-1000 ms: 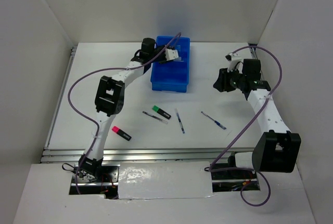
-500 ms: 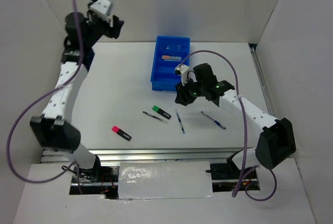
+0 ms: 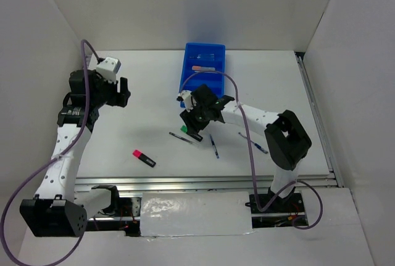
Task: Sort the stationery into containers
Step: Grab a piece of stationery with the right arm
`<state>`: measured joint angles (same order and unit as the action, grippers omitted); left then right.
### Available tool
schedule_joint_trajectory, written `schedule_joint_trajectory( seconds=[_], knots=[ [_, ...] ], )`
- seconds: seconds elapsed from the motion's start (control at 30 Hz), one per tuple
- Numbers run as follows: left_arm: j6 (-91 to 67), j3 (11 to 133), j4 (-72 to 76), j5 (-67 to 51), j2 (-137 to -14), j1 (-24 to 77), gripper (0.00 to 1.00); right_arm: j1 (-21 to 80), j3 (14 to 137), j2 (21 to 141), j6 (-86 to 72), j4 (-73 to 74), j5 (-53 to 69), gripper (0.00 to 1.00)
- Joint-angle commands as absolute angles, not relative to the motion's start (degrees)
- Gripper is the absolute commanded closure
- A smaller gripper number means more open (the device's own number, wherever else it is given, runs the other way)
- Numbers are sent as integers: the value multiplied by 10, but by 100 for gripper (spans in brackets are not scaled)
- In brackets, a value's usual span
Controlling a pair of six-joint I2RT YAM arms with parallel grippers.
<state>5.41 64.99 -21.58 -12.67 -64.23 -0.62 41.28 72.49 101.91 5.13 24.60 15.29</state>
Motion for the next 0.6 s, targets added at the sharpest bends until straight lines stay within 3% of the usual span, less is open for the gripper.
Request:
schedule_joint_trajectory(
  seconds=[0.0,0.2,0.27,0.33,0.57],
  knots=[
    [35,638,-233,-118,-585,-24,22,419,783,1044,48,236,123,47],
    [44,619,-256,-105,-551,-38,20,422,821,1106,56,244,122,47],
    [47,619,-264,-108,-548,-45,7,425,830,1117,64,252,119,47],
    [49,619,-274,-113,-548,-52,5,429,839,1135,66,267,110,46],
    [33,613,-287,-134,-537,-64,3,437,856,1172,86,308,79,47]
  ],
)
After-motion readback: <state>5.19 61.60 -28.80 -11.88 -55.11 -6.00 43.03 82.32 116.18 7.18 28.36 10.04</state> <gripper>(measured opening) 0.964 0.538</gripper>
